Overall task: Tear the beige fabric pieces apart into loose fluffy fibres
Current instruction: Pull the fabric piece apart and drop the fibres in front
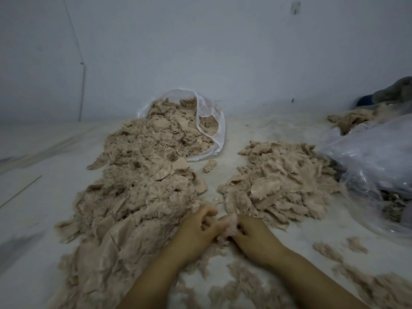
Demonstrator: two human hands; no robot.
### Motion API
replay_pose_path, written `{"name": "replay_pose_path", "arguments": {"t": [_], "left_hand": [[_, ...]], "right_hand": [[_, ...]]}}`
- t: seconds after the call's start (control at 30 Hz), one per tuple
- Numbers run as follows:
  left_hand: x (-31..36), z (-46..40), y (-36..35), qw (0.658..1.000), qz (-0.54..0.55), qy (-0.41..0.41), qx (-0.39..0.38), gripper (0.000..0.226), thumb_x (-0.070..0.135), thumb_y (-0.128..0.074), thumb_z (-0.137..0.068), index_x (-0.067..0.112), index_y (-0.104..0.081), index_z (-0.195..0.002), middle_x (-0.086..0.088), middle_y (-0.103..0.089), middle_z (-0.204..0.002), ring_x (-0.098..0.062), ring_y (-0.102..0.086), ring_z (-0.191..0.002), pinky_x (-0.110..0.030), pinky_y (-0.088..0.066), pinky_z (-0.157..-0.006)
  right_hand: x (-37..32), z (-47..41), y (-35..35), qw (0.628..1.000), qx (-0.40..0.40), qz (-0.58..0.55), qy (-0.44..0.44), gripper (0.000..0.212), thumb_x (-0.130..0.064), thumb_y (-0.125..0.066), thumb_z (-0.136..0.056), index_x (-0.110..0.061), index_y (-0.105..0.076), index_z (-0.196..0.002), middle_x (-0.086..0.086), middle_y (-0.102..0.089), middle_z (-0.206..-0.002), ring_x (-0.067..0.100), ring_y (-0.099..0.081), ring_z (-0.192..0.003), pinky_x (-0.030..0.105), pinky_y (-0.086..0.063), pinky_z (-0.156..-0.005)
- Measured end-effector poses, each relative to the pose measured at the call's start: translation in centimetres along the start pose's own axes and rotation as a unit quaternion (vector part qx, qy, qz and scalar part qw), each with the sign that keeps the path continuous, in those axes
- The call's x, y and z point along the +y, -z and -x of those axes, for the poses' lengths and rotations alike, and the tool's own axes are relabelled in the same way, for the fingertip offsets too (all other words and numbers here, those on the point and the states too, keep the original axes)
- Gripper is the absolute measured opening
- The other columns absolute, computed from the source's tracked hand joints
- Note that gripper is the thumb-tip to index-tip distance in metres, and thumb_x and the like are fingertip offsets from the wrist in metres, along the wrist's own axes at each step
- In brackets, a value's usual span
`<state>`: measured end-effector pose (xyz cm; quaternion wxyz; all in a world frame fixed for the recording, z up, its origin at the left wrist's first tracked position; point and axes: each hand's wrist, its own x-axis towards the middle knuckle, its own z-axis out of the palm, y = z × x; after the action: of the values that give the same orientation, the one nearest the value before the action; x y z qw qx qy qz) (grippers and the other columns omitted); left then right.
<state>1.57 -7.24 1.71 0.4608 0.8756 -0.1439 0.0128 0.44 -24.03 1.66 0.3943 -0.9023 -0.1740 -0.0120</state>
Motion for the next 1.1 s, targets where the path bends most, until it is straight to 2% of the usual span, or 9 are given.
{"name": "replay_pose_path", "arguments": {"t": [0.1, 0.23, 0.37, 0.53, 0.63, 0.73, 0.83, 0.97, 1.1], "left_hand": [[-0.3, -0.1, 0.0, 0.997, -0.071, -0.015, -0.022, 0.010, 0.017, -0.059, -0.090, 0.022, -0.066, -0.095, 0.016, -0.060, -0.079, 0.011, -0.052, -0.064, -0.004, -0.037, -0.060], [-0.1, 0.0, 0.6, 0.998, -0.057, 0.008, -0.011, 0.022, 0.017, -0.051, -0.095, 0.028, -0.059, -0.077, 0.012, -0.059, -0.075, 0.007, -0.051, -0.062, -0.013, -0.042, -0.062], [0.1, 0.1, 1.1, 0.995, -0.046, 0.005, -0.091, 0.015, 0.044, -0.062, -0.086, 0.030, -0.066, -0.089, 0.015, -0.064, -0.081, -0.001, -0.059, -0.071, -0.018, -0.047, -0.063], [-0.4, -0.1, 0.9, 0.991, -0.101, -0.032, -0.078, 0.015, 0.031, -0.067, -0.085, 0.016, -0.069, -0.084, 0.013, -0.055, -0.071, 0.007, -0.048, -0.061, -0.010, -0.037, -0.060], [-0.3, 0.0, 1.1, 0.997, 0.030, 0.013, -0.072, 0.021, 0.016, -0.057, -0.093, 0.010, -0.060, -0.073, 0.009, -0.050, -0.060, -0.005, -0.045, -0.055, -0.022, -0.036, -0.057], [0.1, -0.1, 1.2, 0.990, 0.125, 0.038, -0.046, 0.023, 0.007, -0.048, -0.094, 0.004, -0.058, -0.074, -0.003, -0.050, -0.064, -0.014, -0.046, -0.056, -0.024, -0.035, -0.054], [0.6, 0.0, 1.0, 0.979, 0.201, 0.037, -0.003, 0.026, 0.007, -0.042, -0.096, 0.010, -0.060, -0.078, 0.002, -0.058, -0.068, -0.007, -0.053, -0.058, -0.019, -0.041, -0.055], [0.6, -0.1, 1.1, 0.972, 0.227, 0.032, 0.056, 0.027, 0.015, -0.046, -0.098, 0.016, -0.059, -0.074, 0.010, -0.059, -0.059, -0.002, -0.055, -0.055, -0.015, -0.042, -0.055], [0.5, 0.0, 0.3, 0.991, 0.129, -0.026, 0.024, 0.030, 0.019, -0.058, -0.092, 0.014, -0.051, -0.063, 0.011, -0.040, -0.048, -0.007, -0.037, -0.045, -0.019, -0.032, -0.045]], "right_hand": [[1.1, -0.8, 0.7, 0.994, 0.037, -0.055, -0.084, 0.034, 0.001, -0.039, -0.092, -0.020, -0.065, -0.094, -0.005, -0.061, -0.093, 0.008, -0.058, -0.077, 0.014, -0.046, -0.069], [2.1, -1.6, 1.8, 0.963, 0.107, -0.159, -0.189, 0.046, 0.003, -0.036, -0.095, -0.016, -0.054, -0.132, 0.005, -0.060, -0.107, 0.013, -0.060, -0.065, 0.018, -0.052, -0.056], [2.5, -1.6, 1.5, 0.964, 0.192, -0.133, -0.124, 0.037, 0.001, -0.038, -0.096, -0.018, -0.065, -0.113, -0.004, -0.065, -0.094, 0.007, -0.063, -0.063, 0.021, -0.055, -0.057], [1.4, -4.6, 1.4, 0.975, 0.095, -0.149, -0.134, 0.036, 0.002, -0.044, -0.094, -0.020, -0.069, -0.108, -0.011, -0.067, -0.101, -0.002, -0.062, -0.089, 0.011, -0.048, -0.079], [2.0, -6.4, 2.2, 0.972, 0.122, -0.110, -0.168, 0.037, 0.004, -0.043, -0.094, -0.009, -0.063, -0.122, 0.006, -0.062, -0.121, 0.018, -0.056, -0.110, 0.029, -0.042, -0.097], [1.2, -5.4, 2.2, 0.960, 0.117, -0.213, -0.142, 0.027, -0.009, -0.043, -0.100, -0.006, -0.066, -0.114, 0.005, -0.066, -0.092, 0.017, -0.059, -0.083, 0.029, -0.048, -0.077], [0.7, -2.6, 1.1, 0.974, 0.037, -0.192, -0.112, 0.030, -0.032, -0.042, -0.100, -0.019, -0.069, -0.104, -0.006, -0.072, -0.091, 0.007, -0.067, -0.084, 0.026, -0.052, -0.079], [0.1, -0.3, 2.0, 0.912, -0.047, -0.366, -0.180, 0.050, -0.053, -0.045, -0.090, -0.010, -0.063, -0.107, 0.017, -0.072, -0.082, 0.026, -0.068, -0.061, 0.031, -0.055, -0.051], [-0.8, -0.2, 2.2, 0.953, -0.013, -0.279, -0.116, 0.066, -0.062, -0.066, -0.062, -0.027, -0.057, -0.118, 0.001, -0.069, -0.101, 0.014, -0.071, -0.081, 0.030, -0.058, -0.072]]}}
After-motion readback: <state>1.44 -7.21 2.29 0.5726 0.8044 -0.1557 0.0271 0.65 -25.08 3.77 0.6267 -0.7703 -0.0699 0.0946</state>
